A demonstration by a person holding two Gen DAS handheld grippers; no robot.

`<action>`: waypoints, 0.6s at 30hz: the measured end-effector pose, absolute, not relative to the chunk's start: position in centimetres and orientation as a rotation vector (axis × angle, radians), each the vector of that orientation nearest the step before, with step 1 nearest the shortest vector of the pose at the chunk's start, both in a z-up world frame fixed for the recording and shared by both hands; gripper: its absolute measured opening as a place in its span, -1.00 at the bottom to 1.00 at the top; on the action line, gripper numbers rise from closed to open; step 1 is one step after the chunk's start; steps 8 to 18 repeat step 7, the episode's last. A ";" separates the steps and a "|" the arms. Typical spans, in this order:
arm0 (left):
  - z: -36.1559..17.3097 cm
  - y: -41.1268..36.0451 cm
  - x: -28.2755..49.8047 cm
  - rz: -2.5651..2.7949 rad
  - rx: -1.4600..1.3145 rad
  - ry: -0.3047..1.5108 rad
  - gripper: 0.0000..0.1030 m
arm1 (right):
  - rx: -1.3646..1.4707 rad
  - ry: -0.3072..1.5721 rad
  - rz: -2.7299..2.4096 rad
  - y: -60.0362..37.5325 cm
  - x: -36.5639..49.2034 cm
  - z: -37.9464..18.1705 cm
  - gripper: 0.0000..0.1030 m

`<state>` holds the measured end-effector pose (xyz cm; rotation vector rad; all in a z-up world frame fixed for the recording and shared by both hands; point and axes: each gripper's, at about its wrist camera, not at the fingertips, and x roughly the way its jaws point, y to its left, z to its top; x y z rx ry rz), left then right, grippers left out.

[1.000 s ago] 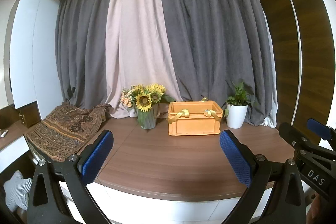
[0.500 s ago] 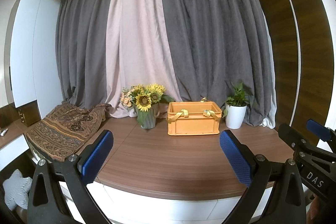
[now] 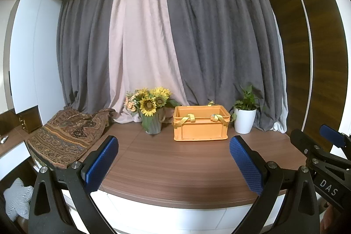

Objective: Organize soft objects

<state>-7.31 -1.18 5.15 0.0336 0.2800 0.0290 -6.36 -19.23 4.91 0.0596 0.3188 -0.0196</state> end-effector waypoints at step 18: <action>5.2 -1.1 -7.1 0.015 0.034 0.282 1.00 | 0.064 0.319 -0.026 -19.9 -6.7 5.2 0.54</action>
